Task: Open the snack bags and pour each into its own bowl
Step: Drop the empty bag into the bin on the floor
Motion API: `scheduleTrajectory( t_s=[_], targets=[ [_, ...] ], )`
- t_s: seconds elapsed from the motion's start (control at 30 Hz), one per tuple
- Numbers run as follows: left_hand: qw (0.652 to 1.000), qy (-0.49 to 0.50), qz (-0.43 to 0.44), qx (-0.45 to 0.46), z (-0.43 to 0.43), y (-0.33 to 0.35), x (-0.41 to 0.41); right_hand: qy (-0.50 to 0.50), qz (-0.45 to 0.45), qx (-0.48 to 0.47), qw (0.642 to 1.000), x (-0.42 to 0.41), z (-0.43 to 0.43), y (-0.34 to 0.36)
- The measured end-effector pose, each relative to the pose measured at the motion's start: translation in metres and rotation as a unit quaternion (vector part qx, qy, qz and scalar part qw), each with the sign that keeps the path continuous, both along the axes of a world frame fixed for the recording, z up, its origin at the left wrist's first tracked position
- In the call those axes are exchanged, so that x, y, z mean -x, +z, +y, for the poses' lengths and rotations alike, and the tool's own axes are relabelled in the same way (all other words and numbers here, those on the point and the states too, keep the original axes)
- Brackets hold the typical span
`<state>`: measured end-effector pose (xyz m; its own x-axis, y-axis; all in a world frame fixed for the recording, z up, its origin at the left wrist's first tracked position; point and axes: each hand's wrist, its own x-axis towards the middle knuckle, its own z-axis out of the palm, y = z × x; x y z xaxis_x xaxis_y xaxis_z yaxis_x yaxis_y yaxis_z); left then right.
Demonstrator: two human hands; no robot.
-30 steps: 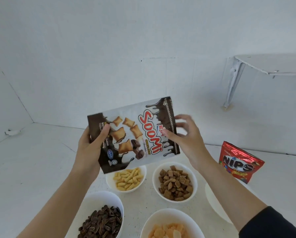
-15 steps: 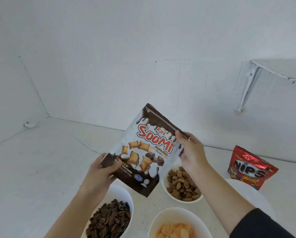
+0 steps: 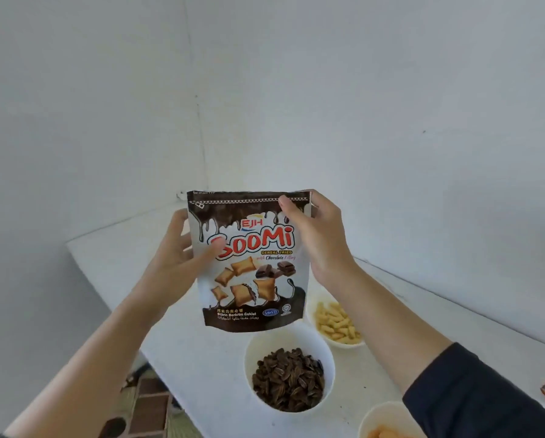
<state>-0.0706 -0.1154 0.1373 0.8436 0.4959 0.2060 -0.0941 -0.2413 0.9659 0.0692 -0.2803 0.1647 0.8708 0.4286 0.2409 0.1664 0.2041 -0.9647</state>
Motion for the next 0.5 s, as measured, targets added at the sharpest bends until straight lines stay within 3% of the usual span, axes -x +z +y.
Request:
scheduleTrajectory(
  t_s=[0.17,0.3,0.5],
  targets=[
    [0.984,0.161,-0.052,-0.045,0.073,0.012,0.095,0.109,-0.006,0.05,0.993,0.072,0.088,-0.011],
    [0.971,0.233,0.019,-0.049,0.119,-0.011,0.184,0.186,0.031,0.078,0.979,0.137,0.151,-0.041],
    [0.942,0.318,0.091,0.053,0.155,-0.078,0.302,0.236,0.092,0.064,0.965,0.245,0.219,-0.116]
  ],
)
